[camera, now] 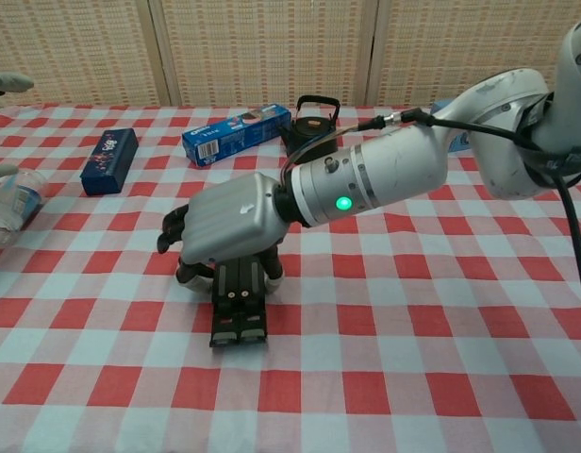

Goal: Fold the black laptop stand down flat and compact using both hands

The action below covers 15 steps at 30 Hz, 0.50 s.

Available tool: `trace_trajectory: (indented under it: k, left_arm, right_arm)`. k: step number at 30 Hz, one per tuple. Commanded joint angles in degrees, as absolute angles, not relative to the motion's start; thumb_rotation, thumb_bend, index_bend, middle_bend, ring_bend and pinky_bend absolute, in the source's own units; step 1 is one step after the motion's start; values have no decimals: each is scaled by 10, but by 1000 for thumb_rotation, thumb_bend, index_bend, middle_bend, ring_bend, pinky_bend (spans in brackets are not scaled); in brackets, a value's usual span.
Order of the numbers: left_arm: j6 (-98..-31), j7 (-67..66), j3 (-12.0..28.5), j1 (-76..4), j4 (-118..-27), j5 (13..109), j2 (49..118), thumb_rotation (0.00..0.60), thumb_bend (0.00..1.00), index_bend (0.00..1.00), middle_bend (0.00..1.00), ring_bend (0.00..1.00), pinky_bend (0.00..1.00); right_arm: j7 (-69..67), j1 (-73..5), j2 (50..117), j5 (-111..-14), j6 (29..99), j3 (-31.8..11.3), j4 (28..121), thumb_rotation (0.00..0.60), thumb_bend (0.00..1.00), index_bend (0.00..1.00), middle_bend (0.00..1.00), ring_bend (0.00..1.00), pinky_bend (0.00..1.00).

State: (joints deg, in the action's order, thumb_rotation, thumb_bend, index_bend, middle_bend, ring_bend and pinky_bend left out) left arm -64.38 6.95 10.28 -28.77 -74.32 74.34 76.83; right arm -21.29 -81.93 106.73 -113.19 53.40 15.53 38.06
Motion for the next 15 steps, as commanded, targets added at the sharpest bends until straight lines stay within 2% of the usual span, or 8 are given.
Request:
trace_trajectory:
  k: [1,5,7,8,10,12,15]
  left_arm:
    - [-644,69,102,-288,-743,744,769,600,259,0,0,0,182]
    - [-643,69,103,-288,-743,745,769,600,258,0,0,0,182]
    - [-643,68,103,-289,-743,745,768,600,258,0,0,0,182]
    - [-643,68,103,-289,-744,745,768,600,259,0,0,0,182]
    - [-643,66,103,-289,-745,745,768,600,259,0,0,0,182]
    - [-642,65,102,-289,-747,746,766,600,259,0,0,0,182]
    - [-642,62,102,-289,-749,746,765,600,258,0,0,0,182]
  right_arm:
    - [-218,-813,1071,-1130,544,155,372,600,50,436,473,125,114]
    - [-221,-807,1075,-1129,552,154,363,600,56,476,504,152,133]
    - [-223,-809,1073,-1129,547,157,364,600,57,474,476,153,133]
    - [-222,-810,1071,-1129,544,157,367,600,57,442,432,146,133]
    - [-221,-811,1067,-1124,536,155,377,600,53,268,298,89,125]
    - [-215,-810,1062,-1116,530,147,391,600,35,40,142,12,92]
    - [-199,-807,1051,-1104,522,138,414,600,14,0,32,0,51]
